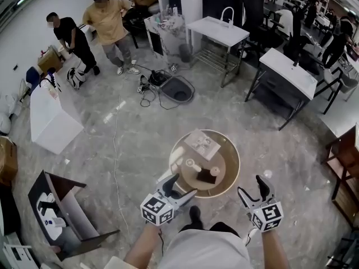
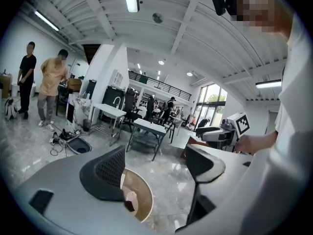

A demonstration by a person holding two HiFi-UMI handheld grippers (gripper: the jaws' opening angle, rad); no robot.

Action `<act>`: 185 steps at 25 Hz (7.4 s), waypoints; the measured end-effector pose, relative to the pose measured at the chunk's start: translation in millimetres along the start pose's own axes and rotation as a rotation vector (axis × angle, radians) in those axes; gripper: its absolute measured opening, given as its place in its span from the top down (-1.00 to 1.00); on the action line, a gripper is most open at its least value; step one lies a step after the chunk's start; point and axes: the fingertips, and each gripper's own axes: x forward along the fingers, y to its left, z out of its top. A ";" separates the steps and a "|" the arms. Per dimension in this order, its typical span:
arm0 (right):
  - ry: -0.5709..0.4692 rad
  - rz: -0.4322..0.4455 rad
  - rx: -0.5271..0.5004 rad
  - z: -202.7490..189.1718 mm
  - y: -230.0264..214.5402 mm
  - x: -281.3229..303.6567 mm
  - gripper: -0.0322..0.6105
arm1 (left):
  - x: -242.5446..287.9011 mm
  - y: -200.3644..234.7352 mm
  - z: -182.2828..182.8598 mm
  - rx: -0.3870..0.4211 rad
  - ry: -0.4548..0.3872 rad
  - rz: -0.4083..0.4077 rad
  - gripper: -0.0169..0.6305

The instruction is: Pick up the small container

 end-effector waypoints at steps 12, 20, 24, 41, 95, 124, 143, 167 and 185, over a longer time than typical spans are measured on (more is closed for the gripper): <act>0.027 0.016 0.009 -1.9 -9.5 33.8 -0.17 | 18.8 24.1 -4.1 -0.025 0.026 -0.004 -0.26; 0.079 0.092 0.028 -20.3 -51.3 54.4 -0.16 | 64.3 14.8 -13.7 -0.058 0.066 0.041 -0.17; 0.109 0.143 0.021 -36.6 -71.5 74.6 -0.16 | 93.7 16.8 -22.3 -0.066 0.079 0.072 -0.18; 0.235 0.415 -0.048 -147.2 -90.1 186.6 -0.09 | 198.5 56.9 -130.9 -0.123 0.155 0.152 -0.20; 0.432 0.546 -0.240 -533.0 -62.1 409.7 0.22 | 345.3 195.9 -515.8 -0.369 0.393 0.069 -0.25; 0.357 0.702 -0.242 -493.5 -28.5 383.3 0.46 | 350.4 235.3 -521.0 -1.403 -0.223 0.096 -0.08; 0.352 0.742 -0.224 -443.3 -0.3 355.7 0.47 | 336.9 215.8 -449.8 -1.526 -0.508 -0.290 -0.05; 0.157 0.705 -0.204 -192.3 37.3 268.6 0.47 | 236.1 141.7 -213.8 -1.495 -0.498 -0.385 -0.02; 0.020 0.586 -0.111 -23.9 93.3 137.8 0.47 | 120.1 32.8 -60.0 -1.434 -0.411 -0.460 -0.02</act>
